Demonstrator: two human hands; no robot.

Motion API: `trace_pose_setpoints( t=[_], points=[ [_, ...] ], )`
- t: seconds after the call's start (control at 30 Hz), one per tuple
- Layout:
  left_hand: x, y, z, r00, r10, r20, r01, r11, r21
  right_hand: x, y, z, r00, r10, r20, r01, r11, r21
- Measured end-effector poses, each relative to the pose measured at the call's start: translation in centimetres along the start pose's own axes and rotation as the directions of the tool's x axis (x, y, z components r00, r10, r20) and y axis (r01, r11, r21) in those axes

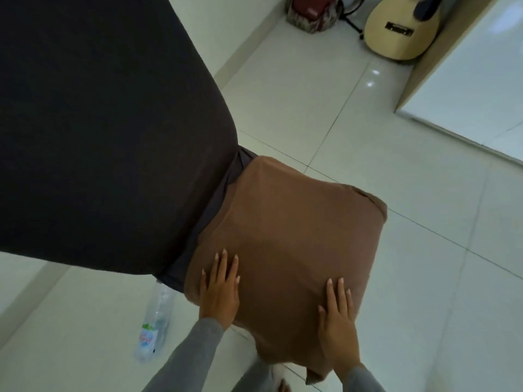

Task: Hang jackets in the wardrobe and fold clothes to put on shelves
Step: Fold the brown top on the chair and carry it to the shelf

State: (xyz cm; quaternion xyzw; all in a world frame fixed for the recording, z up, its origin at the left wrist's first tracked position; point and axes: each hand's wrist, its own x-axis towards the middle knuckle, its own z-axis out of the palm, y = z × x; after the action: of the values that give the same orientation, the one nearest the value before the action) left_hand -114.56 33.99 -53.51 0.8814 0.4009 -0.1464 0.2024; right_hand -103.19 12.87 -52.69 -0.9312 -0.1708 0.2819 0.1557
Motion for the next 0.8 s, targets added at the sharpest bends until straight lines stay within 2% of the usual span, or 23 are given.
trace_pose_setpoints(
  t=[0.03, 0.07, 0.17, 0.27, 0.33, 0.43, 0.57, 0.63, 0.7, 0.8],
  points=[
    [-0.8, -0.2, 0.0, 0.999, -0.035, -0.04, 0.032, 0.997, -0.064, -0.9, 0.2, 0.4, 1.0, 0.002, -0.003, -0.002, 0.999, 0.042],
    [-1.1, -0.2, -0.3, 0.99, -0.131, -0.06, 0.12, 0.979, -0.165, -1.3, 0.5, 0.6, 1.0, -0.004, -0.013, 0.005, 0.997, 0.083],
    [-2.2, -0.9, -0.8, 0.91, -0.409, -0.074, 0.328, 0.817, -0.474, -2.8, 1.2, 1.5, 0.999, 0.045, -0.015, -0.041, 0.973, 0.227],
    [-2.7, -2.0, -0.6, 0.87, -0.485, -0.089, 0.362, 0.75, -0.554, -4.8, 2.0, 3.2, 0.987, 0.158, -0.043, -0.131, 0.921, 0.366],
    [-2.7, -2.3, -0.2, 0.854, -0.511, -0.099, 0.354, 0.709, -0.61, -5.8, 2.6, 4.2, 0.966, 0.251, -0.059, -0.188, 0.844, 0.502],
    [-2.8, -2.7, 0.5, 0.787, -0.614, -0.061, 0.401, 0.584, -0.705, -6.3, 3.4, 5.2, 0.94, 0.336, -0.065, -0.218, 0.735, 0.642],
    [-4.3, -3.3, 2.8, 0.833, -0.554, -0.013, 0.241, 0.382, -0.892, -7.1, 4.3, 7.3, 0.87, 0.493, 0.026, -0.338, 0.556, 0.76],
    [-4.4, -3.5, 3.4, 0.837, -0.544, 0.056, 0.249, 0.287, -0.925, -7.0, 4.8, 8.3, 0.834, 0.53, 0.154, -0.42, 0.429, 0.8],
    [-4.9, -3.3, 4.3, 0.859, -0.499, 0.113, 0.238, 0.195, -0.952, -7.7, 5.7, 9.4, 0.824, 0.501, 0.265, -0.461, 0.321, 0.827],
    [-4.9, -3.0, 5.2, 0.896, -0.397, 0.2, 0.253, 0.086, -0.964, -8.1, 6.1, 10.3, 0.758, 0.47, 0.451, -0.529, 0.04, 0.848]
  ],
)
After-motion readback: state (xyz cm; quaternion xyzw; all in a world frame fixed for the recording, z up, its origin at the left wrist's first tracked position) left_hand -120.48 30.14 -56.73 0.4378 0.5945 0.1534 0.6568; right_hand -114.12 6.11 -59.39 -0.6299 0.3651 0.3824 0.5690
